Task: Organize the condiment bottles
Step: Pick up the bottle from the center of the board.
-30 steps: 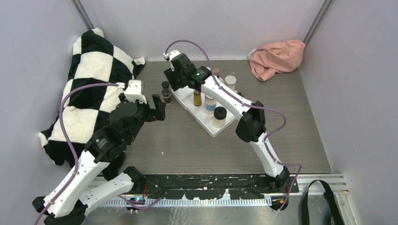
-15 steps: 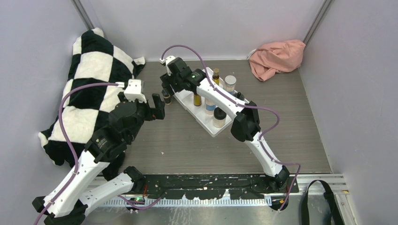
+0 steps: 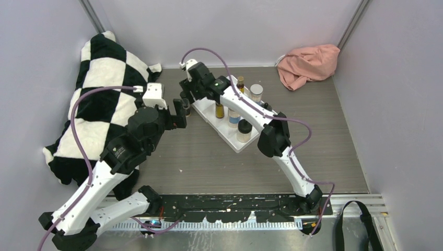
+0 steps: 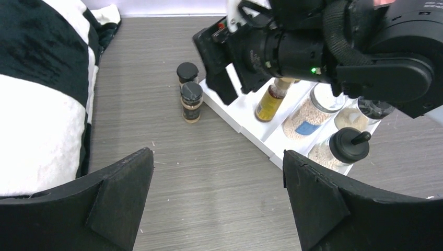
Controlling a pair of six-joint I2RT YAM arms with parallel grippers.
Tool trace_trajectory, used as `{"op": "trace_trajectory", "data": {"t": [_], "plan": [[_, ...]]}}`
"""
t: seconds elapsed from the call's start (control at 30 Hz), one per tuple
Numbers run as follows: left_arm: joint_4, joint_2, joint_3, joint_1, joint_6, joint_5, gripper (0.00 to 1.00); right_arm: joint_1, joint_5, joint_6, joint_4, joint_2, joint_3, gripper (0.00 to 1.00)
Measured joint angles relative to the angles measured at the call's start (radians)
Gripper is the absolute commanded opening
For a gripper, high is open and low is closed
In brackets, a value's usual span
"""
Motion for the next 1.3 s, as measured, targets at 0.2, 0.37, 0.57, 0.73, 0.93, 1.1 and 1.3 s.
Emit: {"op": "trace_trajectory", "data": {"t": [0.2,0.37,0.57,0.73,0.93,1.1,1.3], "plan": [[-0.003,0.086,0.095,0.000,-0.025,-0.021,0.95,-0.140,0.048,0.056,0.064,-0.093,-0.071,0.74],[-0.011,0.179,0.195,0.000,-0.030,-0.037,0.96,-0.262,0.089,0.089,0.129,-0.213,-0.138,0.74],[-0.034,0.352,0.345,0.025,-0.028,-0.022,0.99,-0.341,0.137,0.108,0.222,-0.426,-0.282,0.74],[-0.079,0.516,0.460,0.187,-0.058,0.148,1.00,-0.378,0.159,0.107,0.271,-0.556,-0.385,0.74],[-0.125,0.753,0.568,0.401,-0.102,0.324,1.00,-0.426,0.192,0.102,0.313,-0.668,-0.549,0.74],[-0.178,0.896,0.631,0.451,-0.105,0.407,1.00,-0.451,0.217,0.101,0.324,-0.711,-0.651,0.74],[-0.214,0.987,0.693,0.511,-0.106,0.476,1.00,-0.460,0.217,0.129,0.344,-0.722,-0.724,0.74]]}}
